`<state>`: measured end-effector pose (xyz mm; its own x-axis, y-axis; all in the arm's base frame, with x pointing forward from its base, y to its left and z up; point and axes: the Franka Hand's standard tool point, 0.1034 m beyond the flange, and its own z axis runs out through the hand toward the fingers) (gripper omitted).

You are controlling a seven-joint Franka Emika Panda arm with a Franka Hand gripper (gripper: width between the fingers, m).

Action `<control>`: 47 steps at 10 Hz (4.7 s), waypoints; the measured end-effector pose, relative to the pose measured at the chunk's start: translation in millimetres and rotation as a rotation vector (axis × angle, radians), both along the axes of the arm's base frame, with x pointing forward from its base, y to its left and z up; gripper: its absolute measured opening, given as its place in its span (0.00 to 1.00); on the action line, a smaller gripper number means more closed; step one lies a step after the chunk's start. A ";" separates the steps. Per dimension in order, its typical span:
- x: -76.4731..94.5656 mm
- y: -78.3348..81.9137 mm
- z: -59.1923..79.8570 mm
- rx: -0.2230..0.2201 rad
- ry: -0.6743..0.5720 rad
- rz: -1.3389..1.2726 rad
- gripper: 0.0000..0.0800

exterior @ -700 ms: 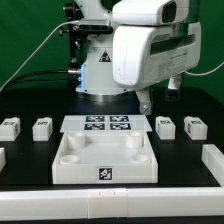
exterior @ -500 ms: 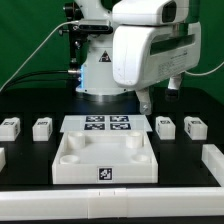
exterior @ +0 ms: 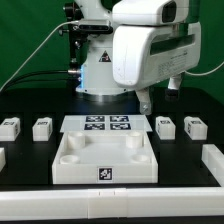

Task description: Assemble one leg

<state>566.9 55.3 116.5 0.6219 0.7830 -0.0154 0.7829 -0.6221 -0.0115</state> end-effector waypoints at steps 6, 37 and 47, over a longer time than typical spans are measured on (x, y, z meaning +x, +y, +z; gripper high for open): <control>-38.4 -17.7 -18.7 0.002 0.014 0.203 0.81; -137.7 -65.6 -106.6 0.067 0.093 0.651 0.09; -115.7 -40.0 -106.8 0.066 0.066 0.654 0.09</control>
Offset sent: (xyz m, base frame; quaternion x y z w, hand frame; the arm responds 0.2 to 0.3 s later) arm -0.0382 -0.0122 -0.0095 -0.0044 0.0126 -0.0968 0.9952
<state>451.2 15.3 9.8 0.0169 0.9996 0.0238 0.9955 -0.0145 -0.0941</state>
